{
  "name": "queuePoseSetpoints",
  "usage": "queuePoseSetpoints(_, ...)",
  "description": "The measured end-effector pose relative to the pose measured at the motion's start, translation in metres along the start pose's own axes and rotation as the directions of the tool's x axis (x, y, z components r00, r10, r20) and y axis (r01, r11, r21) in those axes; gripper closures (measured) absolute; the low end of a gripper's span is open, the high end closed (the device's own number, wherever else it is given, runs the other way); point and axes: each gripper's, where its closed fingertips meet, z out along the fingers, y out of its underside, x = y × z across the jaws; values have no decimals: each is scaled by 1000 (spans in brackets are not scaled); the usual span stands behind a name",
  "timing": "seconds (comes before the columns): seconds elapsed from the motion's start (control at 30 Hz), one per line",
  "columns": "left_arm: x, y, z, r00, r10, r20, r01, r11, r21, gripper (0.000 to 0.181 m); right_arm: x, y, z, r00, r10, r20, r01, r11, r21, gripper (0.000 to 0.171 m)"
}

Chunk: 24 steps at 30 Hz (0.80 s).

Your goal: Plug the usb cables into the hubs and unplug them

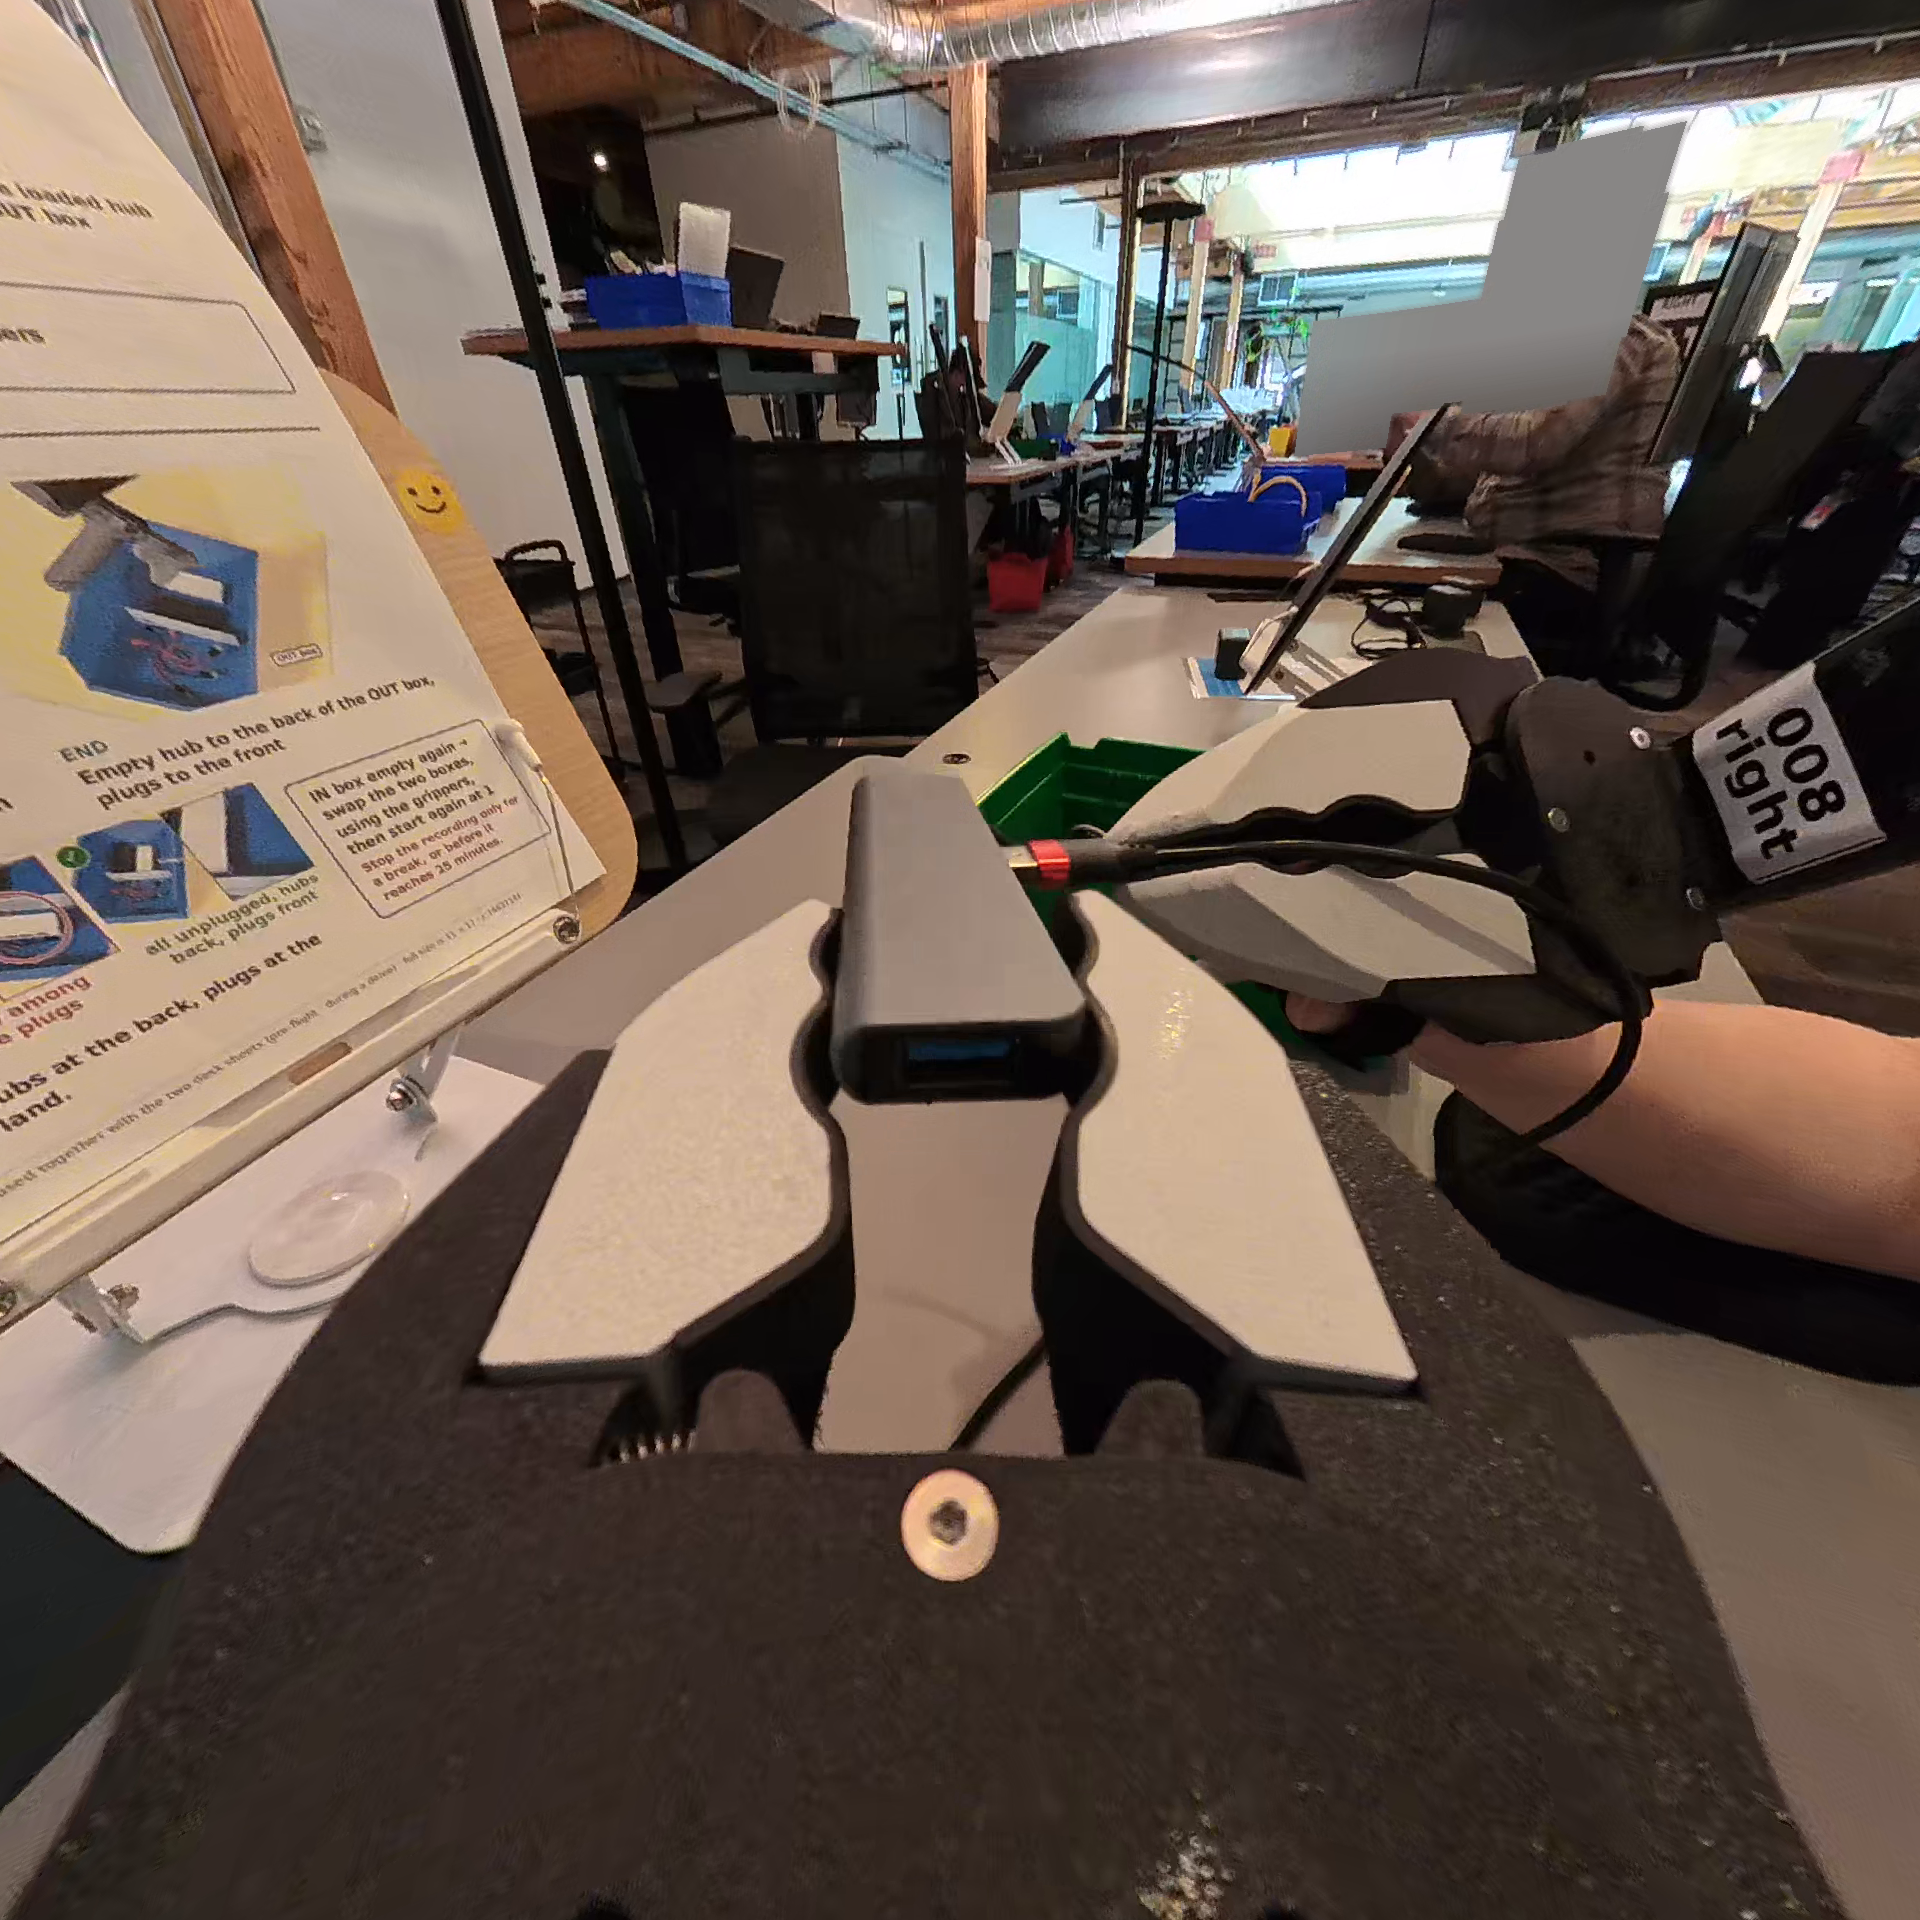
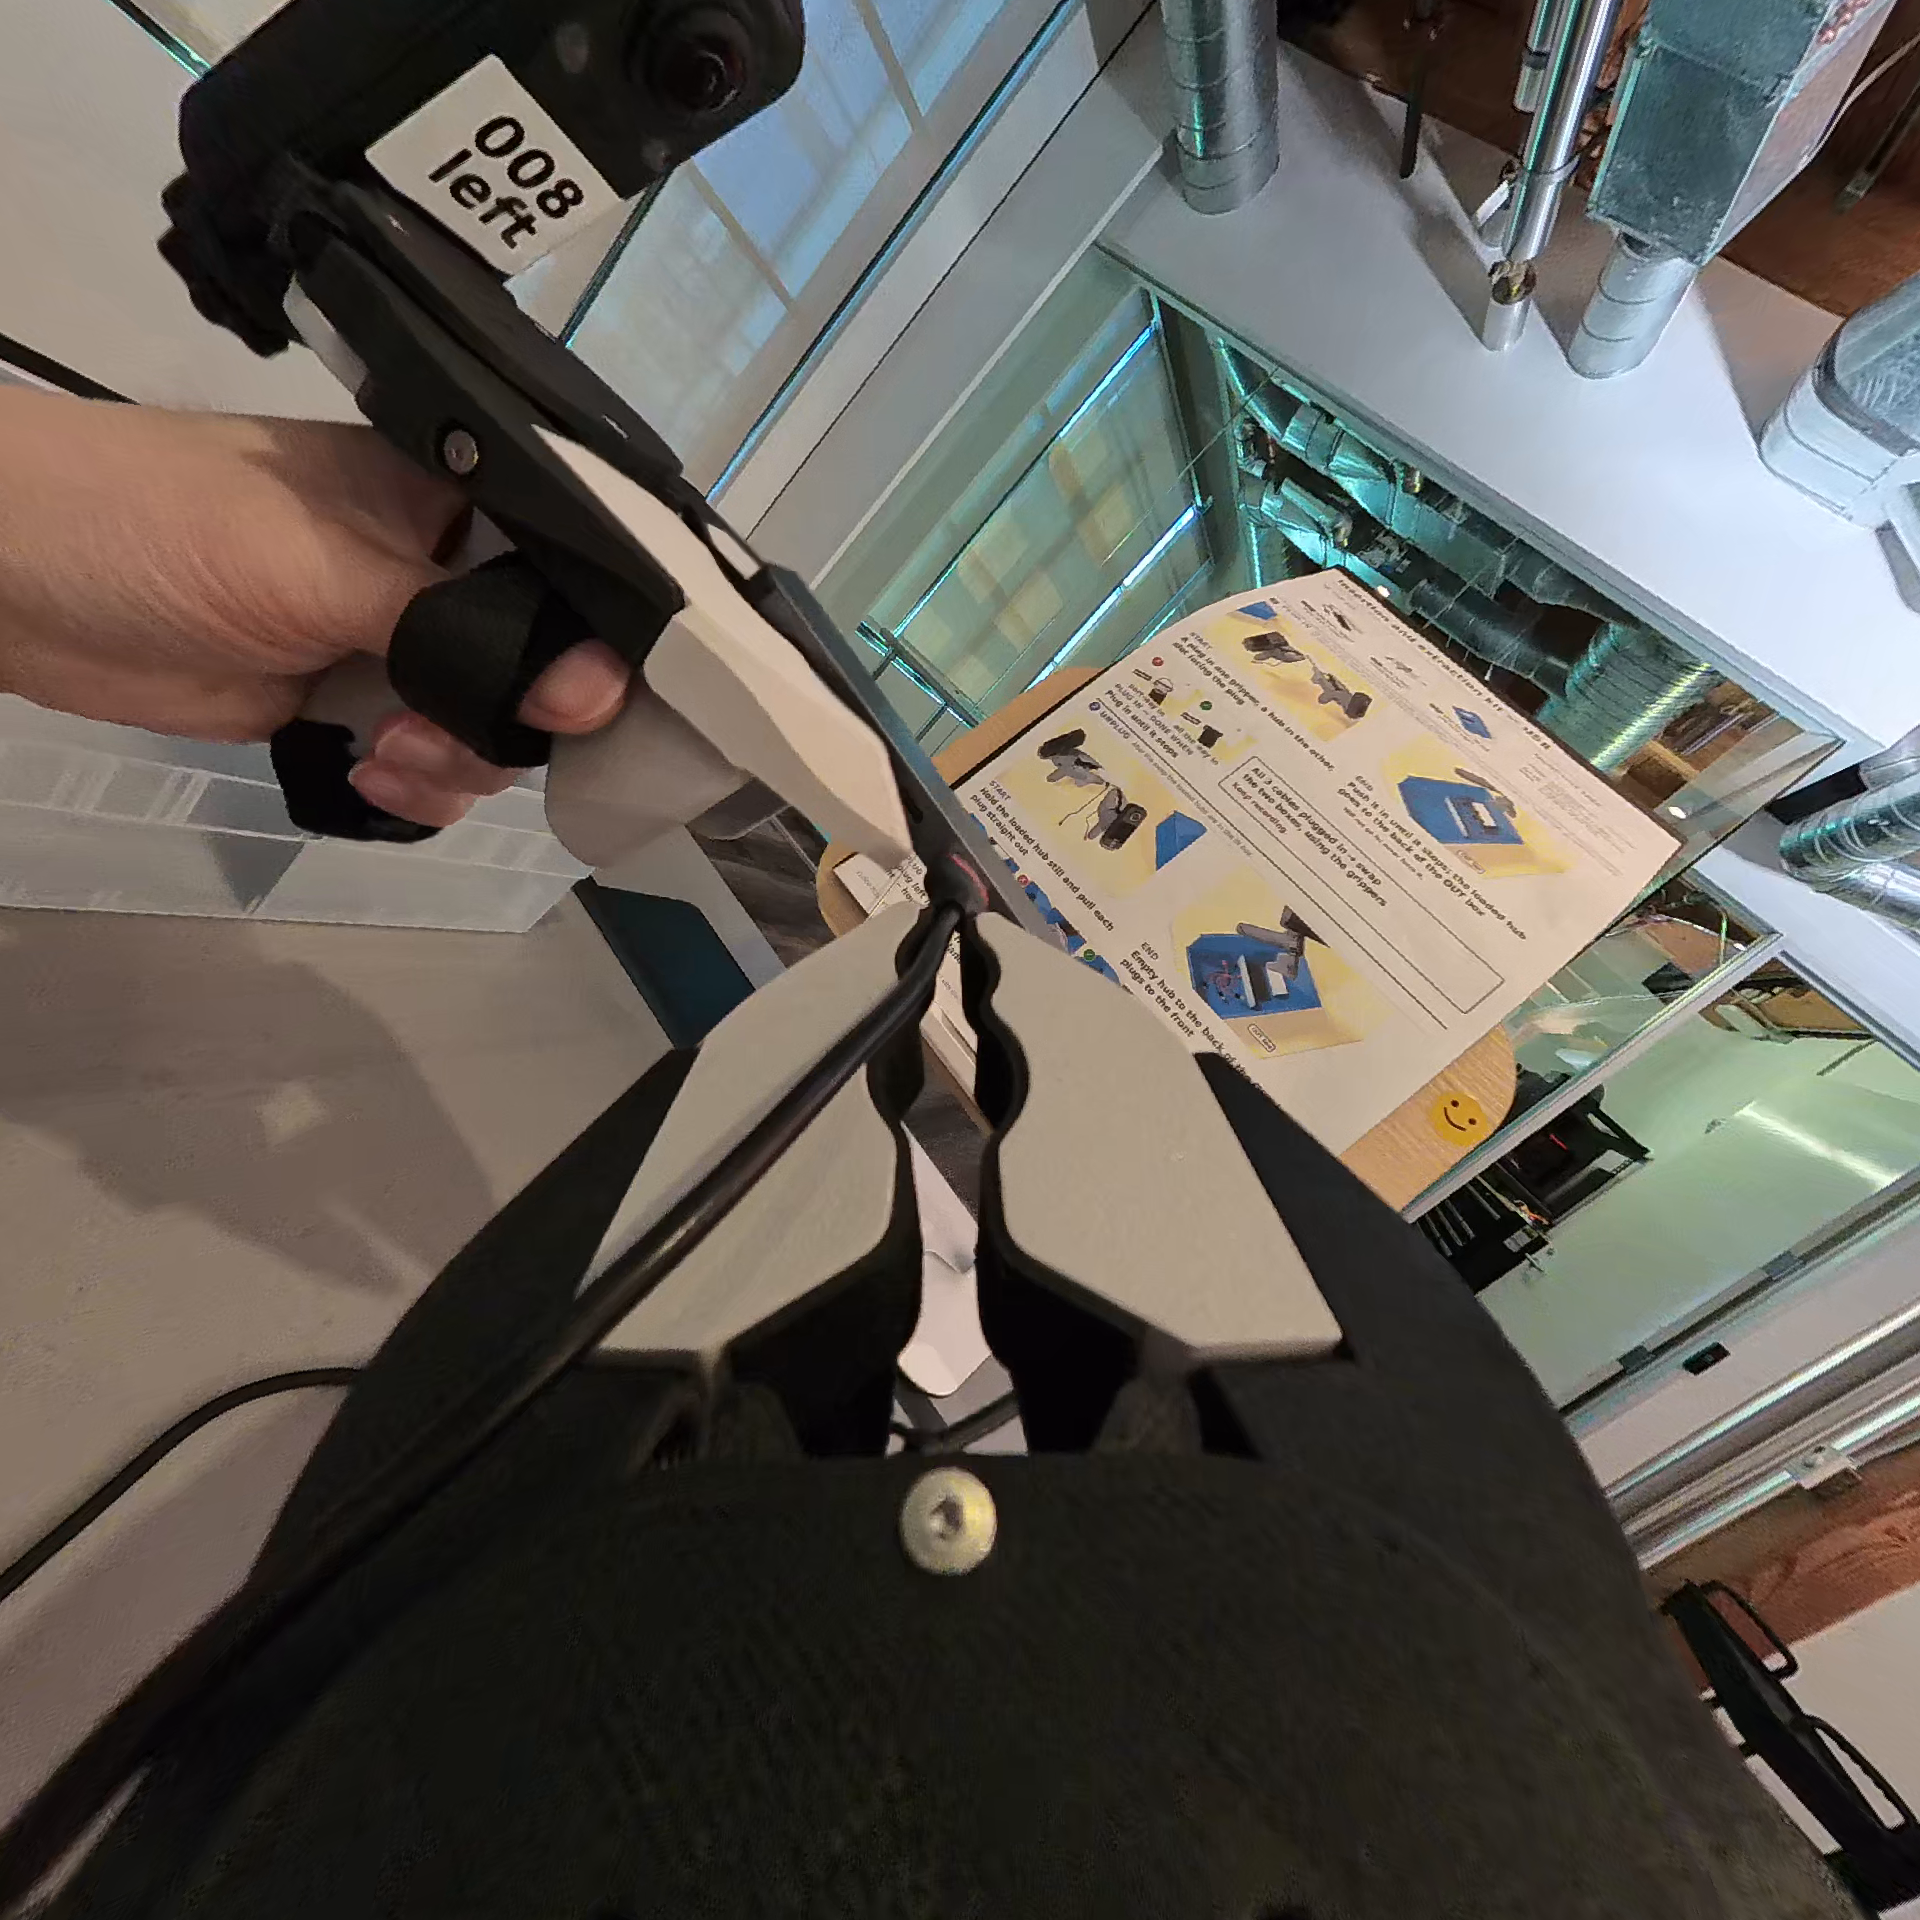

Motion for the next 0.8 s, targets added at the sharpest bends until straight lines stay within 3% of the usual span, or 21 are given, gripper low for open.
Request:
queuePoseSetpoints(0.27,-3,-4,-2,1000,4,27,-4,1000,28,146,-3,1,2,1000,23,18,-23,1000,-9,167)
queuePoseSetpoints(0.6,-3,-13,3,996,2,89,-12,994,104,147,6,1,1,955,296,5,-296,955,13,166)
queuePoseSetpoints(0.8,4,-23,2,996,12,93,-28,984,175,147,11,-8,-3,955,294,-27,-293,955,43,166)
